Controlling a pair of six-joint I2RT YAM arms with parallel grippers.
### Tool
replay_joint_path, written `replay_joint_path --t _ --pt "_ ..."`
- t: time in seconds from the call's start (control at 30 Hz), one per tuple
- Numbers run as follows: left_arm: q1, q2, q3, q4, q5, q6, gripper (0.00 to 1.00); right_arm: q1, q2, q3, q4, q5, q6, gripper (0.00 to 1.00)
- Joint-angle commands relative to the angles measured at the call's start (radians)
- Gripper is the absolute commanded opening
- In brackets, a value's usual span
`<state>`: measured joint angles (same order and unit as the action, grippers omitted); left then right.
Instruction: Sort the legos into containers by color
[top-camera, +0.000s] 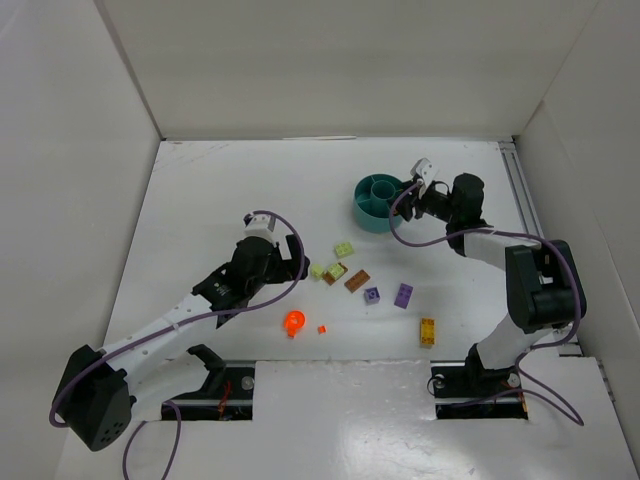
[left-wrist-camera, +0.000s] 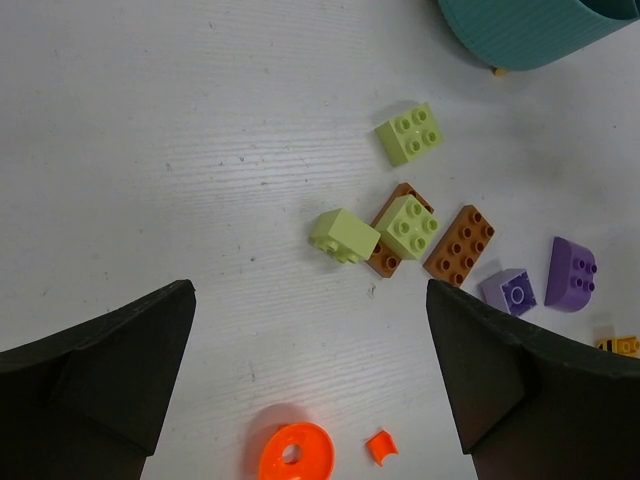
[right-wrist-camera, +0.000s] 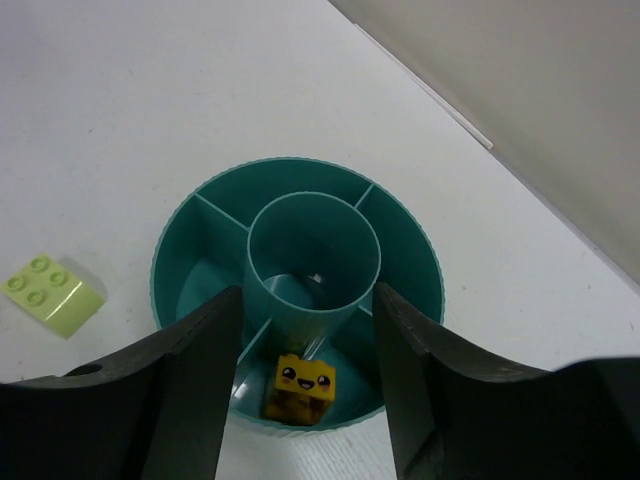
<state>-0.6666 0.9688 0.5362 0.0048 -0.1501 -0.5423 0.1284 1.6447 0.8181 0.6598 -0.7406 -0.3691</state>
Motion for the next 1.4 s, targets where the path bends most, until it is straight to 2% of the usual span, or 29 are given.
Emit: replay_joint_path --t 0.0,0.07,0.13,0.2,0.23,0.27,0.3,0.33,0.37,0.43,0.47,0.53,0.57,0.6,0.63,0.73,0.87,1.1,1.17,1.27,1.37 --pt "-0.005 -0.004 -0.005 0.032 0.011 0.024 1.0 -0.009 -0.011 0.003 0.054 -0.019 -0.001 0.61" --pt "-0.005 -0.004 0.004 0.032 0.011 0.024 1.0 -0.009 -0.054 -0.007 0.054 -0.005 0.019 0.61" --pt "-0.005 -0.004 0.015 0.023 0.046 0.048 1.0 -0.009 -0.095 -0.016 0.028 0.036 0.044 0.65" --pt "-0.005 0.005 0.051 0.012 0.093 0.057 1.0 -0.018 -0.181 -0.016 -0.044 0.111 0.087 0.73" --pt "-0.022 0.005 0.063 0.003 0.093 0.058 1.0 -0.018 -0.216 -0.007 -0.155 0.218 0.104 0.85" --pt "-0.043 0.016 0.089 0.003 0.093 0.058 1.0 -0.018 -0.252 -0.007 -0.216 0.28 0.143 0.9" --pt "-0.074 0.036 0.105 -0.009 0.072 0.058 1.0 -0.029 -0.332 -0.007 -0.27 0.332 0.154 0.97" --pt "-0.161 0.053 0.125 -0.009 -0.003 0.045 1.0 -0.029 -0.377 -0.02 -0.32 0.465 0.18 1.0" --pt "-0.216 0.077 0.149 -0.034 -0.047 0.03 1.0 -0.029 -0.425 -0.02 -0.462 0.545 0.211 1.0" --pt "-0.354 0.174 0.244 -0.075 -0.121 0.019 1.0 -0.038 -0.564 -0.02 -0.624 0.691 0.289 1.0" --pt "-0.39 0.211 0.275 -0.084 -0.121 0.01 1.0 -0.038 -0.607 -0.02 -0.811 0.84 0.326 1.0" --pt "-0.447 0.325 0.355 -0.085 -0.121 -0.024 1.0 -0.047 -0.727 0.006 -0.989 0.969 0.396 1.0" --pt "-0.496 0.364 0.381 -0.085 -0.121 -0.037 1.0 -0.047 -0.761 0.018 -1.061 1.082 0.407 1.0" --pt "-0.526 0.404 0.408 -0.085 -0.121 -0.048 1.0 -0.056 -0.795 0.018 -1.185 1.133 0.42 1.0" --pt "-0.55 0.485 0.47 -0.085 -0.121 -0.048 1.0 -0.056 -0.853 0.027 -1.235 1.177 0.447 1.0" --pt "-0.639 0.608 0.598 -0.075 -0.112 -0.07 1.0 -0.075 -0.934 0.027 -1.341 1.239 0.447 1.0" --pt "-0.682 0.828 0.759 -0.127 -0.091 -0.108 1.0 -0.075 -1.029 0.027 -1.382 1.268 0.458 1.0" --pt "-0.706 0.99 0.87 -0.115 -0.069 -0.172 0.93 -0.075 -1.042 0.047 -1.404 1.282 0.481 1.0" --pt "-0.718 1.016 0.896 -0.124 -0.089 -0.173 0.88 -0.075 -1.042 0.047 -1.404 1.282 0.481 1.0" --pt "-0.729 1.07 0.962 -0.164 -0.132 -0.173 0.88 -0.075 -1.042 0.047 -1.404 1.282 0.481 1.0" --pt "-0.729 1.102 0.999 -0.183 -0.157 -0.173 0.79 -0.075 -1.042 0.047 -1.404 1.282 0.481 1.0"
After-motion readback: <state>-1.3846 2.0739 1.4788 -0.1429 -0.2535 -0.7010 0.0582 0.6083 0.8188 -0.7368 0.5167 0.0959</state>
